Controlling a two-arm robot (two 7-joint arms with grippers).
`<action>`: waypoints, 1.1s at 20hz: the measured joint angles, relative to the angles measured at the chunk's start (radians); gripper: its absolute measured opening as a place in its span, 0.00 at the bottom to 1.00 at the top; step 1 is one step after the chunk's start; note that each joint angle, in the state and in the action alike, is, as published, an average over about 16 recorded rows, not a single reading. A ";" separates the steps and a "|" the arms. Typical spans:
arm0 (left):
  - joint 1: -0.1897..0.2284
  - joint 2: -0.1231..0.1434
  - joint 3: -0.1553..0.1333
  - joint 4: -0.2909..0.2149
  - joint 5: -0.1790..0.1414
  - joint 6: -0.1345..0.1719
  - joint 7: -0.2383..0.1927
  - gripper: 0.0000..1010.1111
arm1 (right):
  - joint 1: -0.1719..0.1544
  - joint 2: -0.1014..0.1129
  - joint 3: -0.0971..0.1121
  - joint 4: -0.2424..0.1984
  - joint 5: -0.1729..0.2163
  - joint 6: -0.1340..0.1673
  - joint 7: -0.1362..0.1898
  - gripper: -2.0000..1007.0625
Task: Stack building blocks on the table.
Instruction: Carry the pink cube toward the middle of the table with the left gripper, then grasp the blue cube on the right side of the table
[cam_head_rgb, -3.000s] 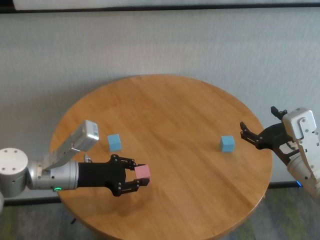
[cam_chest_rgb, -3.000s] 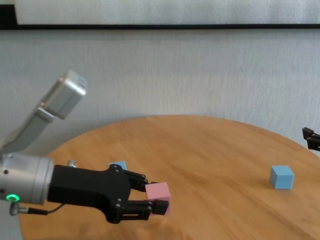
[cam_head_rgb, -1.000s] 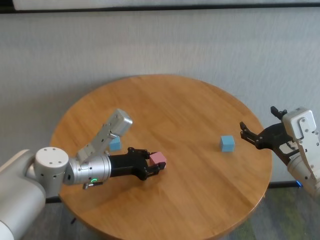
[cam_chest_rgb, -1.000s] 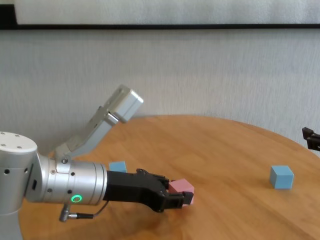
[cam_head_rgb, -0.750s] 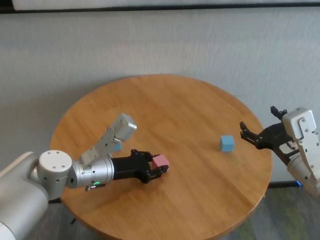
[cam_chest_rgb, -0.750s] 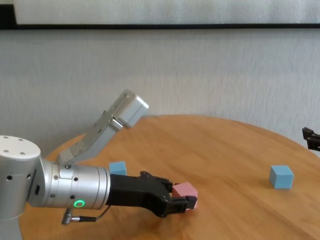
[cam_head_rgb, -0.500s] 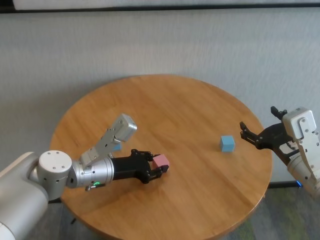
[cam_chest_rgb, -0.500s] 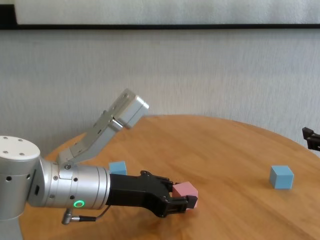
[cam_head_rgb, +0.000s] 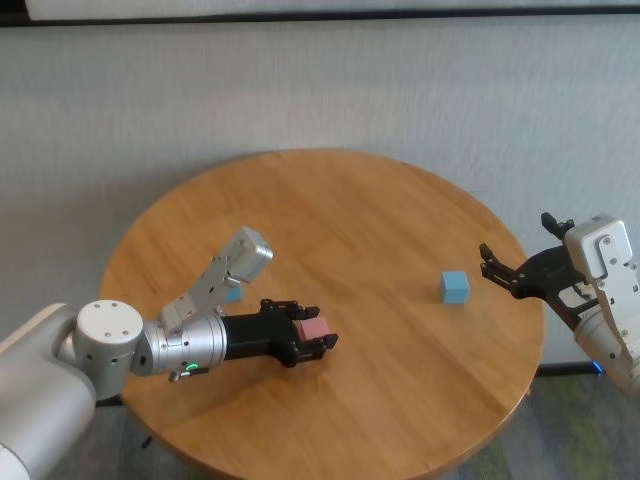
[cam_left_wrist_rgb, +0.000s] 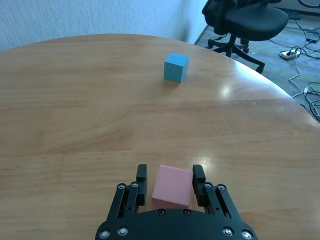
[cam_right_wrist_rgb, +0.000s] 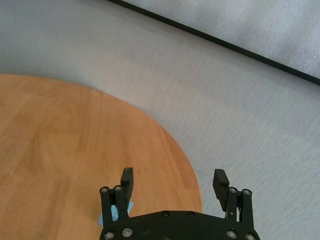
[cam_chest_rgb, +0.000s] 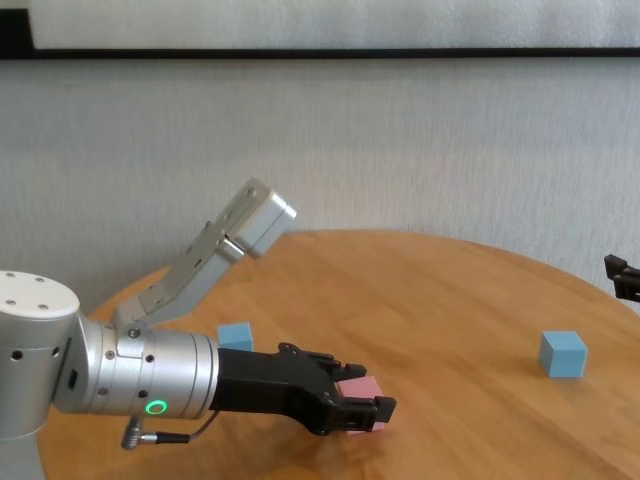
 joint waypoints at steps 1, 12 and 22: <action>0.000 0.000 0.000 0.000 0.000 0.001 0.000 0.58 | 0.000 0.000 0.000 0.000 0.000 0.000 0.000 1.00; 0.012 0.007 -0.014 -0.026 -0.012 0.004 0.017 0.89 | 0.000 0.000 0.000 0.000 0.000 0.000 0.000 1.00; 0.109 0.063 -0.093 -0.214 -0.038 0.007 0.165 0.99 | 0.000 0.000 0.000 0.000 0.000 0.000 0.000 1.00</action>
